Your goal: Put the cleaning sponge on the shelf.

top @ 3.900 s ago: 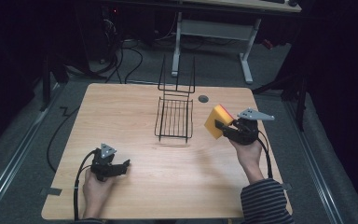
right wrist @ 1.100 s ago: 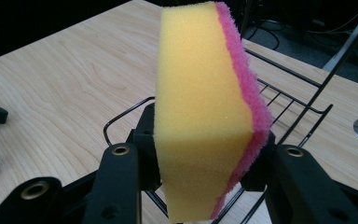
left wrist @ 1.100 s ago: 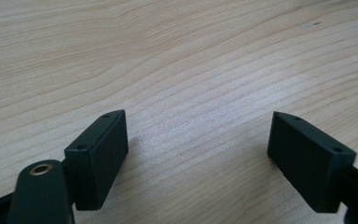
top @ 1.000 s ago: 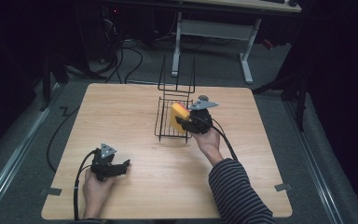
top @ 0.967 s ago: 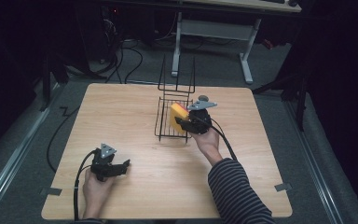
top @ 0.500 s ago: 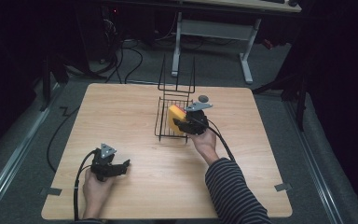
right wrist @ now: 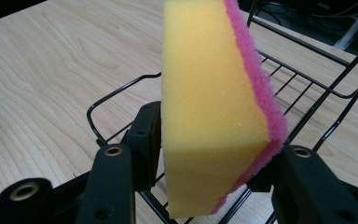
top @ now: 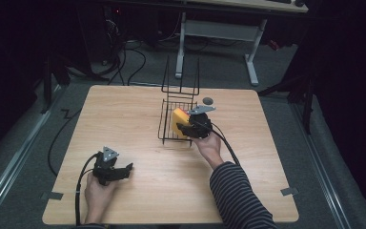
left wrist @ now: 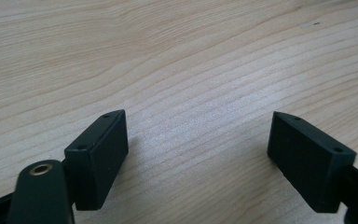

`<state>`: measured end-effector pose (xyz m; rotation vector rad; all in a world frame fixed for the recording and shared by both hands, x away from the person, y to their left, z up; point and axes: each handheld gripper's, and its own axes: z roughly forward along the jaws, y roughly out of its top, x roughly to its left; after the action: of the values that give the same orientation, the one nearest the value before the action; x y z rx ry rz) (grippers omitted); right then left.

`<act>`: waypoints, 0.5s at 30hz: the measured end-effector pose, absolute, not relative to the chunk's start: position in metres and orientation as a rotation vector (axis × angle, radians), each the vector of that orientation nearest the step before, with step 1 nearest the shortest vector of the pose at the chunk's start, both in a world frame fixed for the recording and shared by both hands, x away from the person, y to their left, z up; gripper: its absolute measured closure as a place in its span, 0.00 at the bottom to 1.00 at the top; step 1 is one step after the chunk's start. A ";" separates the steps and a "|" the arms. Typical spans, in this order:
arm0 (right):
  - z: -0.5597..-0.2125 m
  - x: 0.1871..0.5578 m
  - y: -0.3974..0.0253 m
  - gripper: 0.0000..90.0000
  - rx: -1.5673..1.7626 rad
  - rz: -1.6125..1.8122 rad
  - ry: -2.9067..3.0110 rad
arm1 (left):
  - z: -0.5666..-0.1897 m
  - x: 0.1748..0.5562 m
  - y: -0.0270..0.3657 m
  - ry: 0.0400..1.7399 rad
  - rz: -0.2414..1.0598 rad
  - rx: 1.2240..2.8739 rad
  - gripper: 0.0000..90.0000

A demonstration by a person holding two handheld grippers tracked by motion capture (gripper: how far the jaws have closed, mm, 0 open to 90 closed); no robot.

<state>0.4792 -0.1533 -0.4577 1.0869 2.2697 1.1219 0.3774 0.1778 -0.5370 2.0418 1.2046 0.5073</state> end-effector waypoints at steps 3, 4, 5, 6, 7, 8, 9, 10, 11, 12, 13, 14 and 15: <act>-0.457 0.479 -0.154 0.59 1.093 1.140 2.271 | -0.537 0.377 0.178 1.205 0.507 2.042 0.23; -0.457 0.479 -0.154 0.57 1.088 1.142 2.271 | -0.537 0.377 0.178 1.205 0.507 2.041 0.23; -0.457 0.479 -0.154 0.56 1.087 1.149 2.271 | -0.537 0.377 0.178 1.205 0.507 2.042 0.23; -0.456 0.479 -0.154 0.55 1.087 1.150 2.274 | -0.537 0.377 0.178 1.205 0.507 2.042 0.23; -0.456 0.479 -0.154 0.53 1.087 1.153 2.276 | -0.537 0.377 0.178 1.205 0.507 2.042 0.23; -0.456 0.479 -0.154 0.52 1.090 1.157 2.276 | -0.537 0.377 0.178 1.205 0.507 2.042 0.23; -0.456 0.479 -0.154 0.50 1.096 1.162 2.279 | -0.537 0.377 0.178 1.205 0.507 2.042 0.23; -0.455 0.479 -0.155 0.46 1.102 1.165 2.276 | -0.537 0.377 0.178 1.205 0.507 2.042 0.23; -0.455 0.479 -0.155 0.46 1.102 1.165 2.276 | -0.537 0.377 0.178 1.205 0.507 2.042 0.23; -0.455 0.479 -0.156 0.44 1.107 1.170 2.274 | -0.537 0.377 0.178 1.205 0.507 2.042 0.23; -0.455 0.480 -0.157 0.42 1.109 1.173 2.274 | -0.537 0.377 0.178 1.205 0.507 2.041 0.23; -0.455 0.480 -0.158 0.41 1.116 1.177 2.271 | -0.537 0.377 0.178 1.205 0.507 2.041 0.23; -0.454 0.480 -0.159 0.39 1.118 1.183 2.269 | -0.537 0.377 0.178 1.205 0.507 2.041 0.23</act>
<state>0.4804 -0.1585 -0.4544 1.1179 2.2688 1.1827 0.3774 0.1778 -0.5370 2.0413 1.2050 0.5073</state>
